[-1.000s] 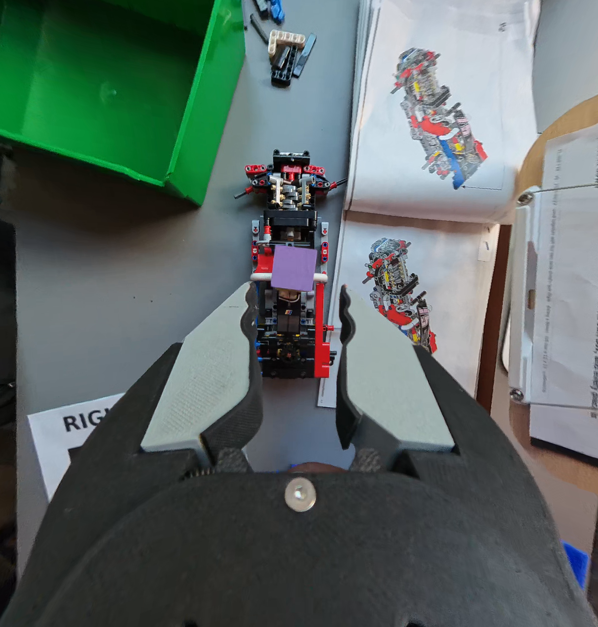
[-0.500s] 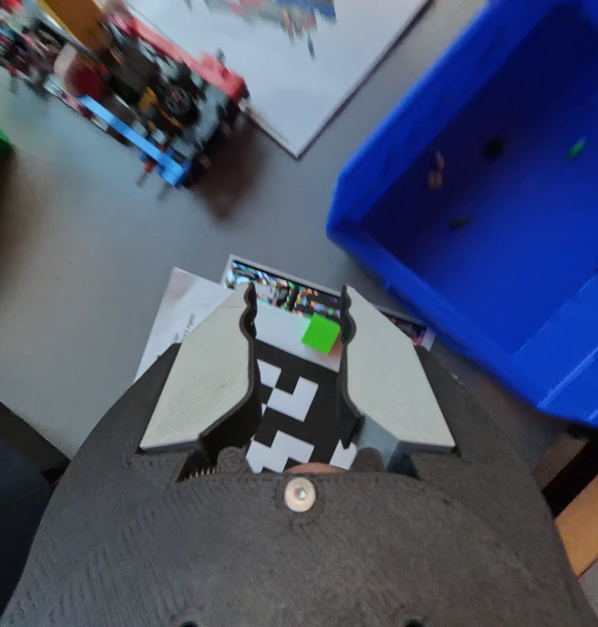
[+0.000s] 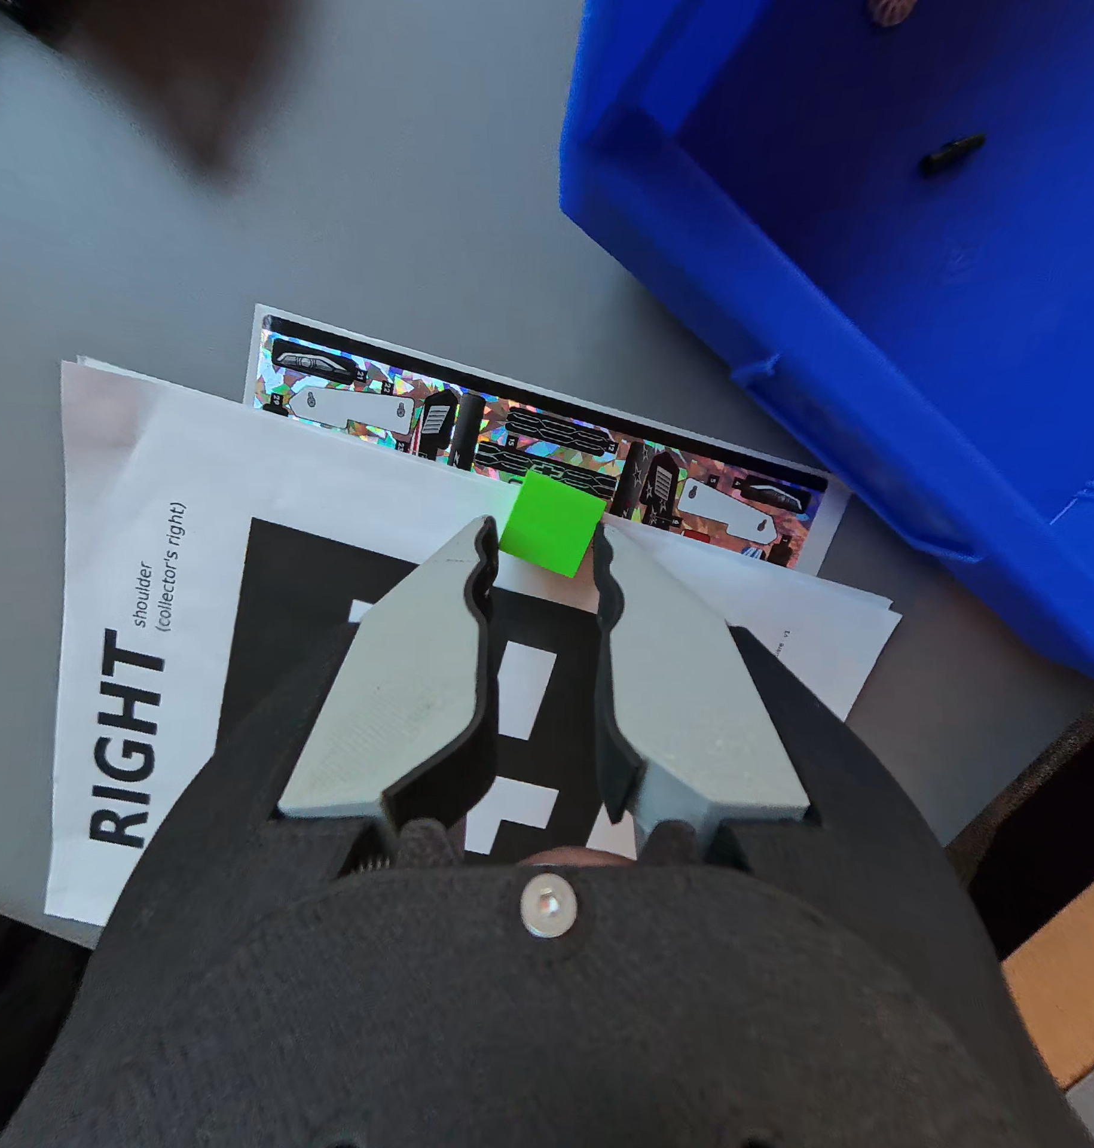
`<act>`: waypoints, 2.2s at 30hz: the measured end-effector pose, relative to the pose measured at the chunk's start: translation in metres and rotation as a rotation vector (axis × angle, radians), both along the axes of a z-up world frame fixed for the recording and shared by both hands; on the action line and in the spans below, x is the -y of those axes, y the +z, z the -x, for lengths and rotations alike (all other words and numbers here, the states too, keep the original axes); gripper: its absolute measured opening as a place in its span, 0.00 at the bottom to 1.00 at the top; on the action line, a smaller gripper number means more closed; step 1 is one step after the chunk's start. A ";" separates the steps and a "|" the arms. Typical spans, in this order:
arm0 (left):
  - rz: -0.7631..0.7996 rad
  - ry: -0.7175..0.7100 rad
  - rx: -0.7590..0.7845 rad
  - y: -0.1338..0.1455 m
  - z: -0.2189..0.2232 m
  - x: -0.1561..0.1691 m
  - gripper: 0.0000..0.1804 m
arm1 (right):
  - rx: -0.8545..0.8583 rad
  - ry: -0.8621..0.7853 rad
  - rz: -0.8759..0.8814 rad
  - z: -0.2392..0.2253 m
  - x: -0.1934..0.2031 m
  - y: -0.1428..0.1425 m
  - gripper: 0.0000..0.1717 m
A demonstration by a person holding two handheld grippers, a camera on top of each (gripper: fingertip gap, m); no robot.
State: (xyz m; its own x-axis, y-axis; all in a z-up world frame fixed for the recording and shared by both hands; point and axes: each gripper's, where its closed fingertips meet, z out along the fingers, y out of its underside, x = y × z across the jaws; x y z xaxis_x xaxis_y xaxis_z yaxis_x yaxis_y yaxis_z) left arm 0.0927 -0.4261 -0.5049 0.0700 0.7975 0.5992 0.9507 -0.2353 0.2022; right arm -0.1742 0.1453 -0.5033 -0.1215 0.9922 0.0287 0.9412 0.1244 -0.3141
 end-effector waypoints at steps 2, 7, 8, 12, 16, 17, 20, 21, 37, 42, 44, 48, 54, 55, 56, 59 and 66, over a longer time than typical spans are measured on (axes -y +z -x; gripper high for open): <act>0.000 0.013 0.007 -0.001 -0.006 0.001 0.13 | -0.015 0.012 -0.002 0.006 0.003 0.007 0.16; -0.002 0.059 0.031 -0.005 -0.022 0.004 0.13 | -0.187 0.178 0.145 0.060 0.057 0.071 0.16; -0.002 0.066 0.037 -0.006 -0.026 0.005 0.12 | -0.221 0.245 0.179 0.074 0.073 0.090 0.16; -0.006 0.075 0.051 -0.009 -0.035 0.005 0.12 | -0.293 0.539 0.194 0.123 0.130 0.158 0.16; -0.014 0.091 0.038 -0.010 -0.033 0.003 0.12 | -0.295 0.761 0.120 0.160 0.168 0.193 0.16; -0.016 0.095 0.032 -0.009 -0.031 0.002 0.12 | -0.274 0.793 0.100 0.166 0.173 0.194 0.16; -0.021 0.108 0.014 -0.009 -0.028 0.000 0.13 | -0.201 0.867 0.086 0.176 0.188 0.191 0.16; -0.022 0.112 0.009 -0.008 -0.027 -0.001 0.12 | -0.185 0.884 0.072 0.178 0.191 0.189 0.16; -0.009 0.159 0.048 -0.010 -0.050 0.003 0.13 | -0.141 0.960 0.008 0.186 0.200 0.176 0.16; -0.011 0.151 0.024 -0.006 -0.042 0.001 0.12 | -0.142 1.084 -0.037 0.189 0.199 0.184 0.16; -0.012 0.149 0.015 -0.005 -0.039 0.000 0.12 | -0.123 1.126 -0.030 0.189 0.200 0.186 0.16; -0.011 0.158 0.013 -0.004 -0.039 -0.002 0.12 | -0.085 1.212 -0.010 0.186 0.200 0.187 0.16; -0.002 0.180 0.030 -0.003 -0.049 -0.004 0.12 | -0.060 1.326 0.008 0.184 0.198 0.189 0.16; 0.001 0.187 0.031 -0.002 -0.050 -0.004 0.12 | -0.052 1.337 0.013 0.183 0.198 0.189 0.16; 0.003 0.195 0.033 -0.002 -0.051 -0.005 0.12 | -0.049 1.342 0.013 0.184 0.198 0.189 0.16; 0.006 0.212 0.038 -0.002 -0.054 -0.011 0.12 | -0.049 1.331 0.015 0.187 0.199 0.187 0.16; 0.005 0.203 0.043 -0.002 -0.058 -0.025 0.12 | -0.063 1.284 0.045 0.186 0.204 0.181 0.16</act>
